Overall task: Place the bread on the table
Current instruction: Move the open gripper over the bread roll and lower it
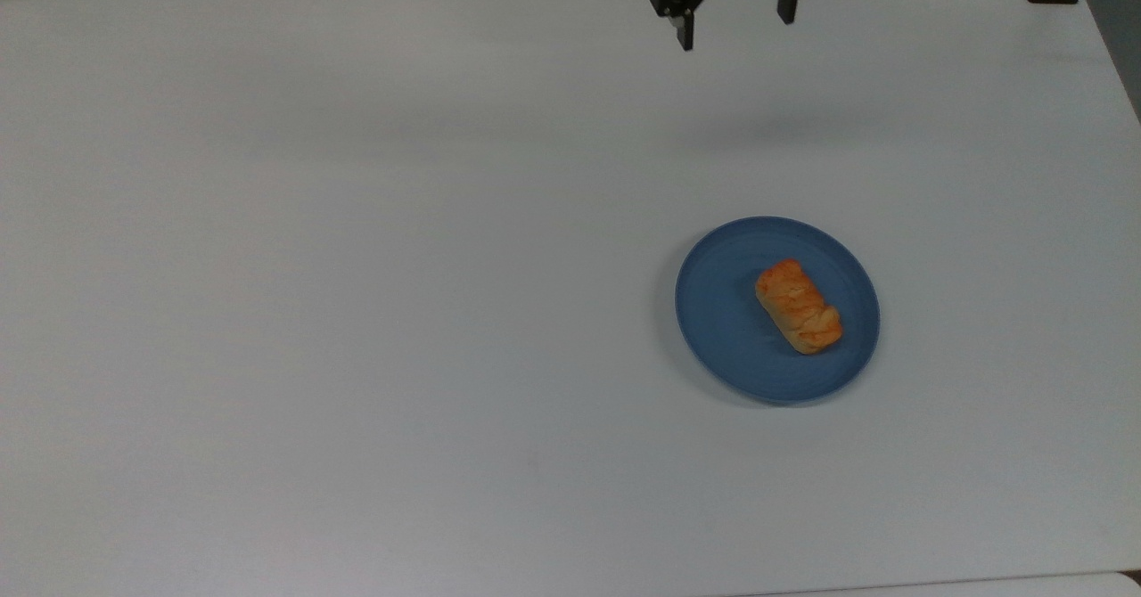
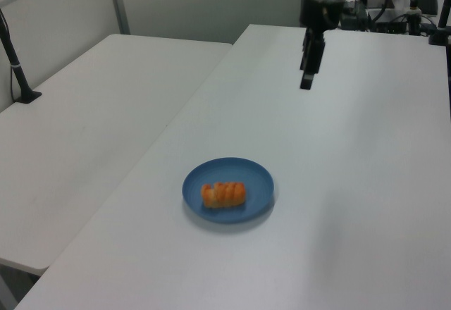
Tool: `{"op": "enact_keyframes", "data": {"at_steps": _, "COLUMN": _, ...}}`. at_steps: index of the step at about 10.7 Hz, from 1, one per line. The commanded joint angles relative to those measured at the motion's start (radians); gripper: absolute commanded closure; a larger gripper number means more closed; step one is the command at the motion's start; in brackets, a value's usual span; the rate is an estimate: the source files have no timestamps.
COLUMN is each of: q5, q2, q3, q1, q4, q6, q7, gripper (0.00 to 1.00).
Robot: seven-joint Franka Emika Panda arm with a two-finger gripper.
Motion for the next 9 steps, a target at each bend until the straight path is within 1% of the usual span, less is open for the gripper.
{"op": "enact_keyframes", "data": {"at_steps": 1, "q5": -0.013, "q2": 0.119, "q3": -0.004, "q1": 0.031, "q4": 0.094, "q6": 0.090, "q7": 0.044, "gripper": 0.00}}
{"op": "enact_keyframes", "data": {"at_steps": 2, "q5": -0.021, "q2": 0.154, "q3": -0.004, "q1": 0.046, "q4": 0.107, "q6": 0.151, "q7": 0.044, "gripper": 0.00}}
{"op": "enact_keyframes", "data": {"at_steps": 4, "q5": -0.033, "q2": 0.219, "q3": -0.006, "q1": 0.059, "q4": 0.106, "q6": 0.257, "q7": 0.044, "gripper": 0.00}}
{"op": "enact_keyframes", "data": {"at_steps": 5, "q5": -0.057, "q2": 0.254, "q3": -0.006, "q1": 0.068, "q4": 0.105, "q6": 0.299, "q7": 0.044, "gripper": 0.00}}
{"op": "enact_keyframes", "data": {"at_steps": 7, "q5": -0.129, "q2": 0.322, "q3": -0.009, "q1": 0.100, "q4": 0.103, "q6": 0.389, "q7": 0.047, "gripper": 0.00}}
{"op": "enact_keyframes", "data": {"at_steps": 9, "q5": -0.163, "q2": 0.371, "q3": -0.009, "q1": 0.103, "q4": 0.101, "q6": 0.451, "q7": 0.081, "gripper": 0.00}}
